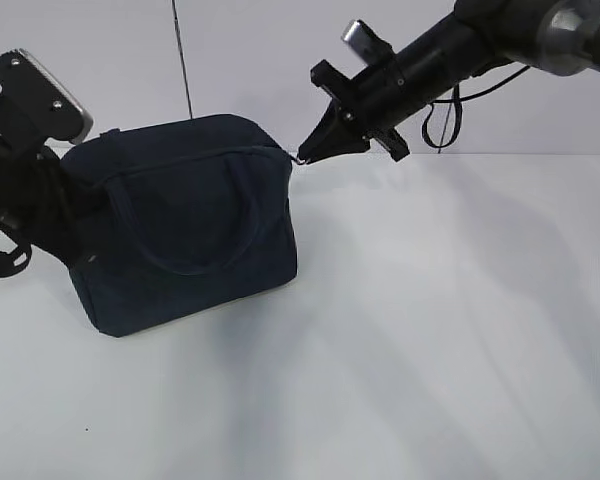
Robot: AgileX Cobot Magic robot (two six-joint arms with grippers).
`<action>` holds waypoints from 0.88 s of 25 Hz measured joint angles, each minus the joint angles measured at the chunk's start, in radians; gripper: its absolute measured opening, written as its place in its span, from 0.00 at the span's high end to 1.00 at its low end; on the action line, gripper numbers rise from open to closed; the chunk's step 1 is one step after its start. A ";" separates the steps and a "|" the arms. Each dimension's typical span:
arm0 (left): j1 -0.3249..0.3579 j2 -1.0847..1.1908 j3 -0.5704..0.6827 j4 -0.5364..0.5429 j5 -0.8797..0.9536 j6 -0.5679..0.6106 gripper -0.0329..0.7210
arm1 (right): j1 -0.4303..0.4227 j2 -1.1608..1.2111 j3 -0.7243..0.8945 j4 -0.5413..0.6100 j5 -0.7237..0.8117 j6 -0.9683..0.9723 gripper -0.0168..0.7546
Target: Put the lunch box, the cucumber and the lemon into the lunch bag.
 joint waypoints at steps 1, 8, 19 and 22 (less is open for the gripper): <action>0.000 0.000 0.000 0.000 -0.001 0.000 0.94 | -0.008 0.000 -0.009 0.019 0.000 0.000 0.95; 0.000 0.004 0.000 0.000 -0.029 0.000 0.94 | -0.070 0.004 -0.059 0.031 0.011 0.002 0.95; 0.000 0.005 0.000 -0.019 -0.040 0.000 0.94 | -0.072 0.015 -0.059 -0.026 0.019 -0.035 0.95; 0.000 0.006 0.000 -0.029 -0.041 0.000 0.94 | -0.072 0.041 -0.061 -0.020 0.019 -0.035 0.95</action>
